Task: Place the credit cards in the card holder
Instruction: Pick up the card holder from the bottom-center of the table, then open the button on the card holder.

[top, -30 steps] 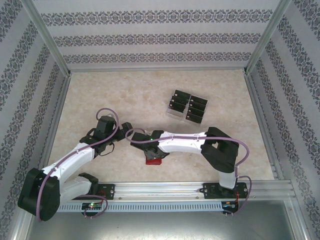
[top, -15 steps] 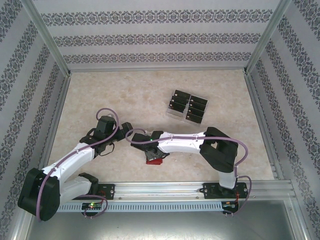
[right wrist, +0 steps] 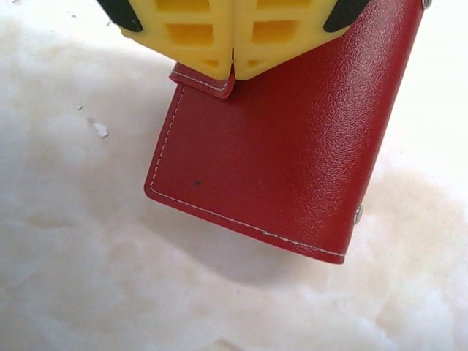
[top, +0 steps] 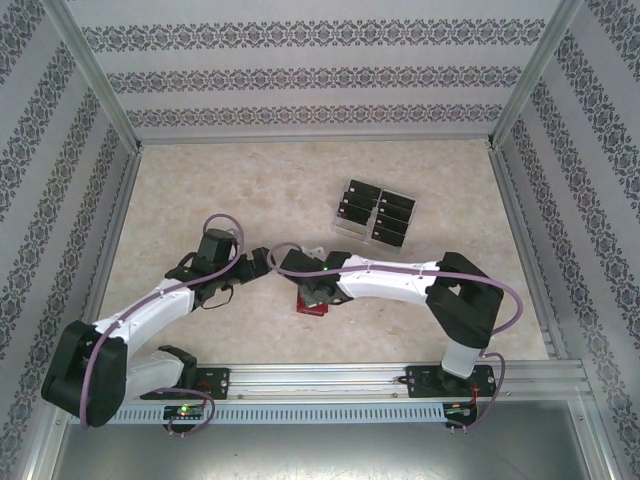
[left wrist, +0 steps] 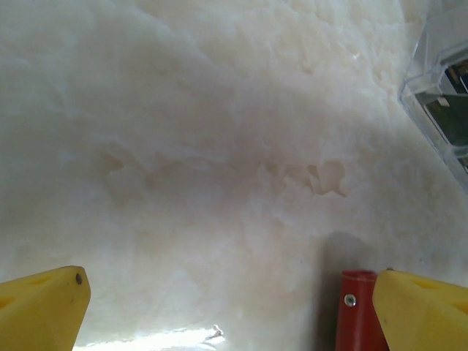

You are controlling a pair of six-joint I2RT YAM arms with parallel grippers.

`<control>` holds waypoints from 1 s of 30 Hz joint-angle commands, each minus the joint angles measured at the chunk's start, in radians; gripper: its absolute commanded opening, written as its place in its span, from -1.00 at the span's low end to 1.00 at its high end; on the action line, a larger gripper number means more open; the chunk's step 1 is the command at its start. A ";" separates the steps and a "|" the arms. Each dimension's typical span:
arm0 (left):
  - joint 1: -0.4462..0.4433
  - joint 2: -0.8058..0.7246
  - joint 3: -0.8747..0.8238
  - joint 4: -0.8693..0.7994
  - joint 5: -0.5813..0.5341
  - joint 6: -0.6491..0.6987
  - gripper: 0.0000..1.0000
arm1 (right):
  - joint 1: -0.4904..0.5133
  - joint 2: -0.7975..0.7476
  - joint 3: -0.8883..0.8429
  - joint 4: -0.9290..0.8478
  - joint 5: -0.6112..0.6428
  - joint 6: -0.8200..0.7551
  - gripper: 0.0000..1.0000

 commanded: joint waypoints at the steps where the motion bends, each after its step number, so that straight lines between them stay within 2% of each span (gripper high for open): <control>1: -0.006 0.034 0.032 0.086 0.105 -0.025 1.00 | -0.013 -0.056 -0.026 0.055 0.010 -0.031 -1.00; 7: -0.006 0.099 0.001 0.297 0.218 -0.158 1.00 | -0.028 -0.097 -0.061 0.095 0.001 -0.023 -1.00; 10: -0.011 0.120 -0.007 0.368 0.237 -0.205 1.00 | -0.030 -0.104 -0.068 0.108 -0.007 -0.018 -1.00; 19: -0.053 0.149 -0.029 0.442 0.227 -0.252 0.99 | -0.038 -0.121 -0.064 0.141 -0.017 -0.012 -1.00; 30: -0.095 0.228 -0.037 0.543 0.241 -0.296 0.75 | -0.052 -0.151 -0.068 0.177 -0.029 -0.002 -1.00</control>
